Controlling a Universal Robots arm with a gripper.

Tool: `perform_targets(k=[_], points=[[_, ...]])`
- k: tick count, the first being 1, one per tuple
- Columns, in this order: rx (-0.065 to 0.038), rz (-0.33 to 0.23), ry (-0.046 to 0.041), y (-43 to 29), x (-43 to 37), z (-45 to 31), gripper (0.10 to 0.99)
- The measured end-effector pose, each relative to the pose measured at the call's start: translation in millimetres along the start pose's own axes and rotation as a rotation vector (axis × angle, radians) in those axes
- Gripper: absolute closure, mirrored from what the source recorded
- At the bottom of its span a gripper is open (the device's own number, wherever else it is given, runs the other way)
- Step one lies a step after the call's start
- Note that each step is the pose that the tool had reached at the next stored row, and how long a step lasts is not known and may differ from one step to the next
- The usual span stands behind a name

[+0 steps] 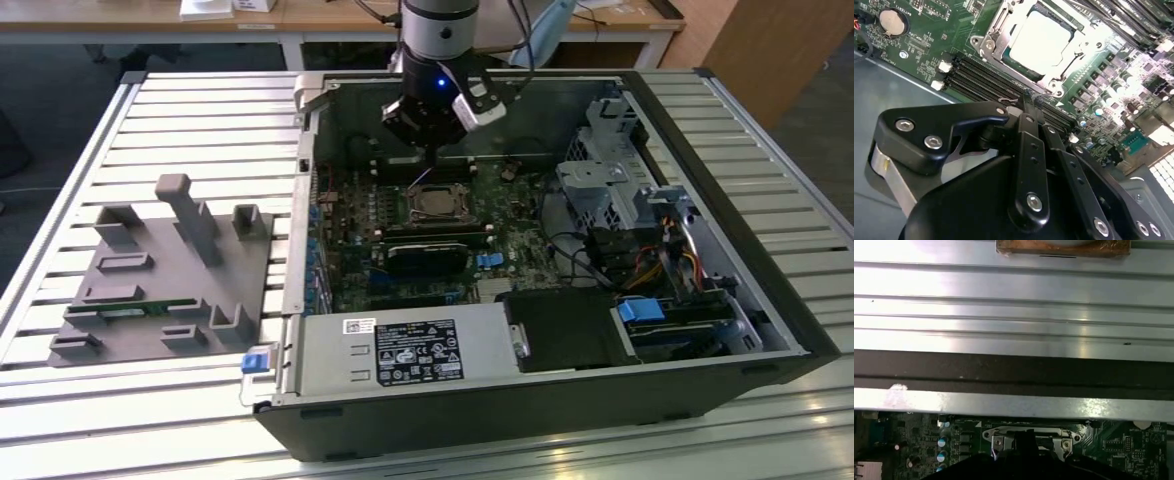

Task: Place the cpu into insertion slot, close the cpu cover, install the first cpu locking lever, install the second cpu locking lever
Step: 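Install the first cpu locking lever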

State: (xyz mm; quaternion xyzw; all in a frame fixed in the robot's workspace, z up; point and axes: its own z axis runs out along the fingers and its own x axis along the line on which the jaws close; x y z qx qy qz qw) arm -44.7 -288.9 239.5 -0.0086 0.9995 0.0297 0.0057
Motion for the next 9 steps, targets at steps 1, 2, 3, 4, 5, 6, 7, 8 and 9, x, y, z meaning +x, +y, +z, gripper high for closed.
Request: perform_targets(k=[1,2,3,4,5,6,7,8,9], points=[[0.0,-0.001,0.0,0.5,-0.4,0.5,0.98],[0.0,-0.001,0.0,1.0,-0.8,1.1,0.98],[0.0,-0.002,0.0,1.5,-1.6,1.9,0.98],[0.0,-0.002,0.0002,2.1,-2.9,2.7,0.98],[0.0,-0.002,0.0001,2.9,-4.6,3.6,0.98],[0.0,-0.002,0.0001,3.6,-6.2,4.7,0.98],[0.0,-0.002,-0.0001,3.9,-7.4,5.8,0.98],[0.0,-0.002,0.0,3.9,-8.3,7.0,0.98],[0.0,-0.002,0.0001,3.9,-9.2,8.2,0.98]])
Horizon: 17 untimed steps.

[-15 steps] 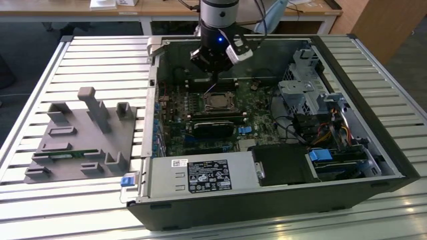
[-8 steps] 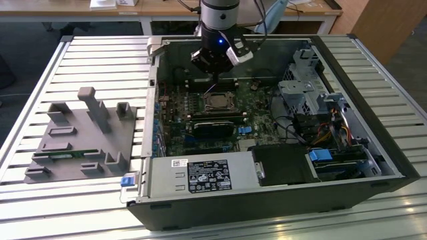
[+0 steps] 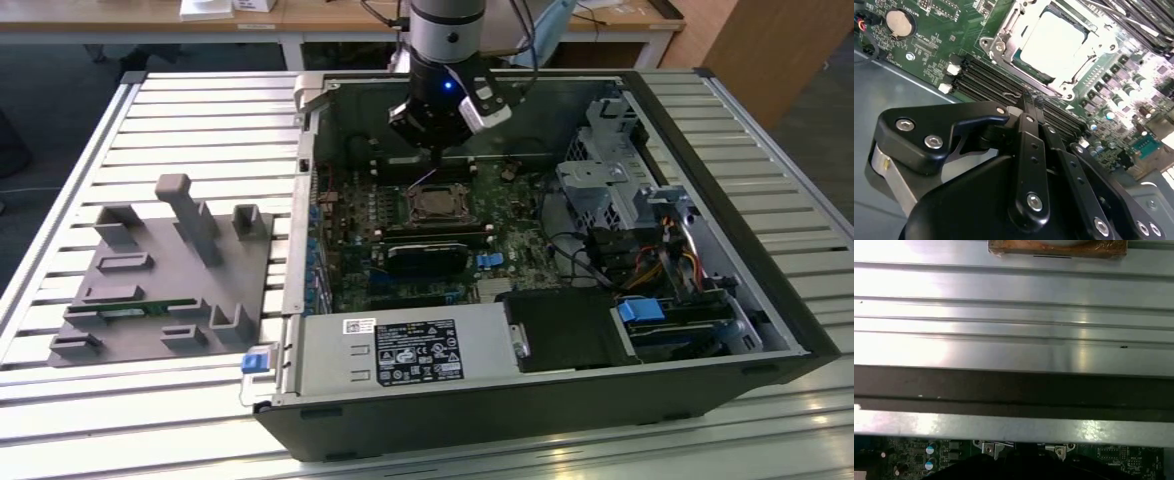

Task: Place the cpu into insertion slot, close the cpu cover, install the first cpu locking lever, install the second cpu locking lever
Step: 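Install the first cpu locking lever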

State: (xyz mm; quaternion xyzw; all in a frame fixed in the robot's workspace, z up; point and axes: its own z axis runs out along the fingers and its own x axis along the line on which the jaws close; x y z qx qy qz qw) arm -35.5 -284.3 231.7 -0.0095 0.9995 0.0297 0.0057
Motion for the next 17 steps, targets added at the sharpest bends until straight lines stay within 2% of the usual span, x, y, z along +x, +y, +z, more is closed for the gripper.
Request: perform_targets(k=[17], points=[[0.001,0.0,0.0,0.4,-13.1,18.5,0.98]])
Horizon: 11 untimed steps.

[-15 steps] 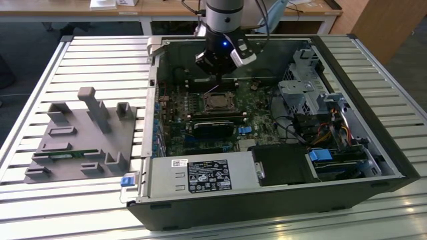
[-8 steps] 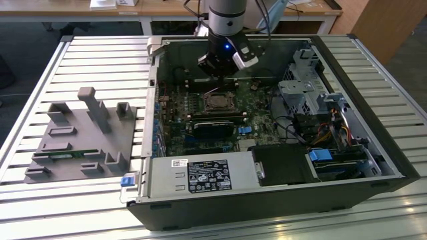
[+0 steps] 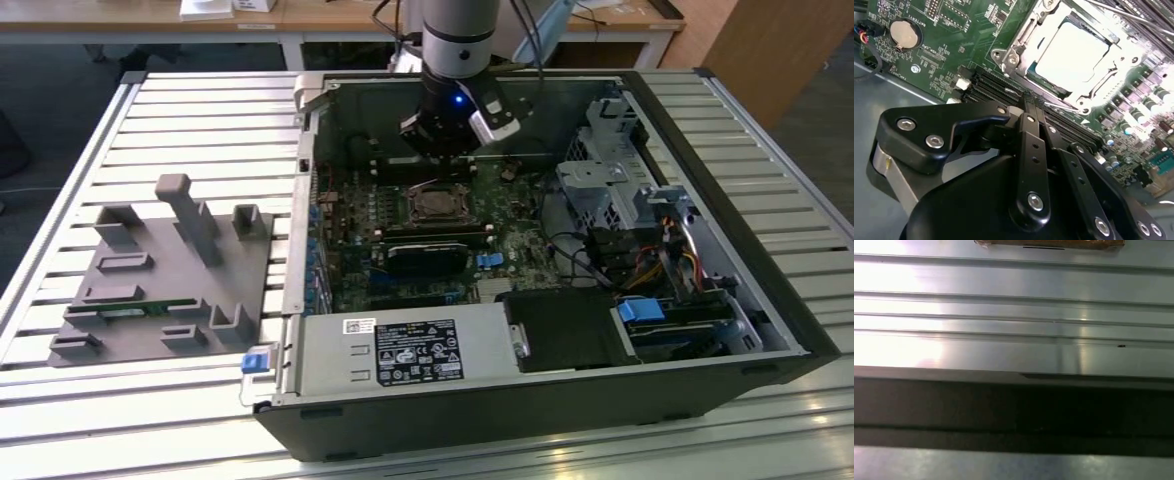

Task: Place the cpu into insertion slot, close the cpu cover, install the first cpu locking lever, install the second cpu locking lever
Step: 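Install the first cpu locking lever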

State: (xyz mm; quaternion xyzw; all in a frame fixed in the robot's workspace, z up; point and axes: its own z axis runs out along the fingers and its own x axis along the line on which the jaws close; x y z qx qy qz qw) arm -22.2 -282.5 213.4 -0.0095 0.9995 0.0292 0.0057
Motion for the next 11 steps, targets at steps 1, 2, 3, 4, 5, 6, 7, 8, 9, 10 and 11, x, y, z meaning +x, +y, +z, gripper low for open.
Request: perform_targets(k=[1,2,3,4,5,6,7,8,9,10,11], points=[[0.0,0.0,0.0,-0.1,-1.1,0.8,0.98],[0.0,0.0,0.0,-0.1,-1.9,1.5,0.98],[0.0,0.0,0.0,-0.2,-2.3,2.3,0.98],[0.0,0.0,-0.0001,-0.2,-2.5,3.3,0.98],[0.0,0.0,-0.0001,-0.3,-2.6,4.1,0.98],[0.0,0.0,0.0,-0.3,-2.6,4.6,0.98],[0.001,0.0,0.0002,-0.3,-2.7,5.1,0.98],[0.002,0.0,0.0003,-0.4,-2.8,5.8,0.98],[0.003,0.0,0.0004,-0.4,-2.8,6.6,0.98],[0.005,0.0,0.0005,-0.5,-2.9,7.5,0.98],[0.005,0.0,0.0007,-0.6,-3.0,8.4,0.98]])
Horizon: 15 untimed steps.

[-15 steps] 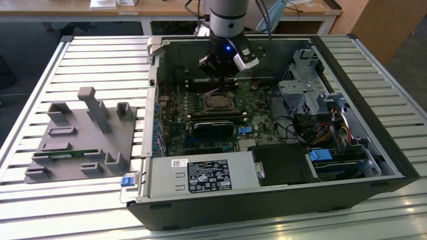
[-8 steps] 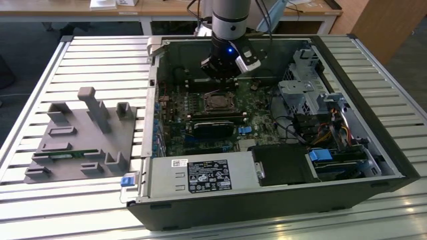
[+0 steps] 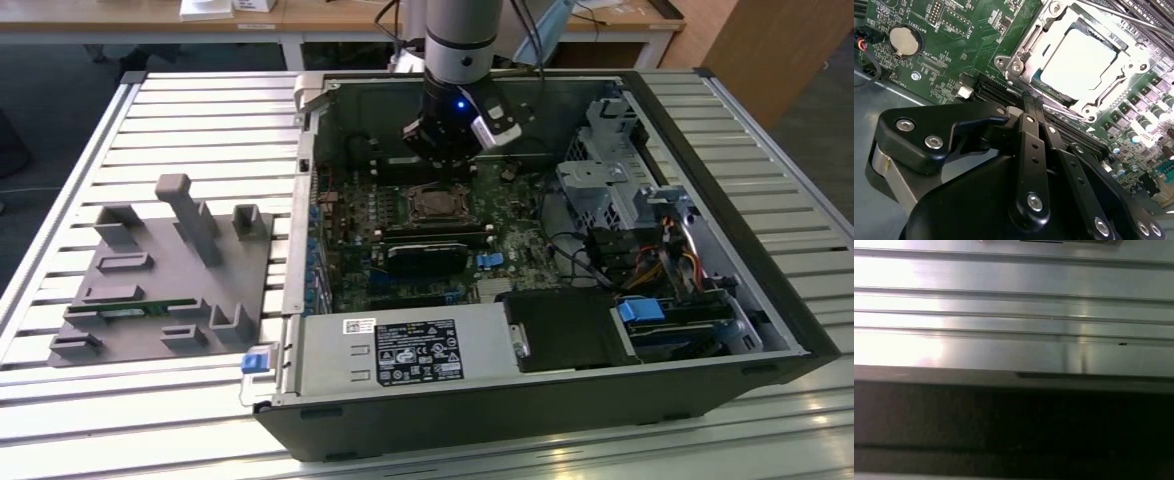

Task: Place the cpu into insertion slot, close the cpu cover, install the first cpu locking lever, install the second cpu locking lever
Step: 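Install the first cpu locking lever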

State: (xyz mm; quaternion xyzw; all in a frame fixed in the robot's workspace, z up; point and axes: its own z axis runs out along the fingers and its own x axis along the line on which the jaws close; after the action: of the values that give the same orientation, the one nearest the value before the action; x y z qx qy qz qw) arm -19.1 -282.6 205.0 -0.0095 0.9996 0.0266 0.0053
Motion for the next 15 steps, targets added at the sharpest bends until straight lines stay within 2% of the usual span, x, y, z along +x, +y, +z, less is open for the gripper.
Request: perform_targets(k=[5,12,15], points=[[0.003,0.0,0.0014,-0.2,-0.4,3.8,0.98],[0.003,0.0,0.0019,0.1,-0.8,4.2,0.98],[0.013,0.0,0.0023,1.1,-1.0,5.3,0.98]])
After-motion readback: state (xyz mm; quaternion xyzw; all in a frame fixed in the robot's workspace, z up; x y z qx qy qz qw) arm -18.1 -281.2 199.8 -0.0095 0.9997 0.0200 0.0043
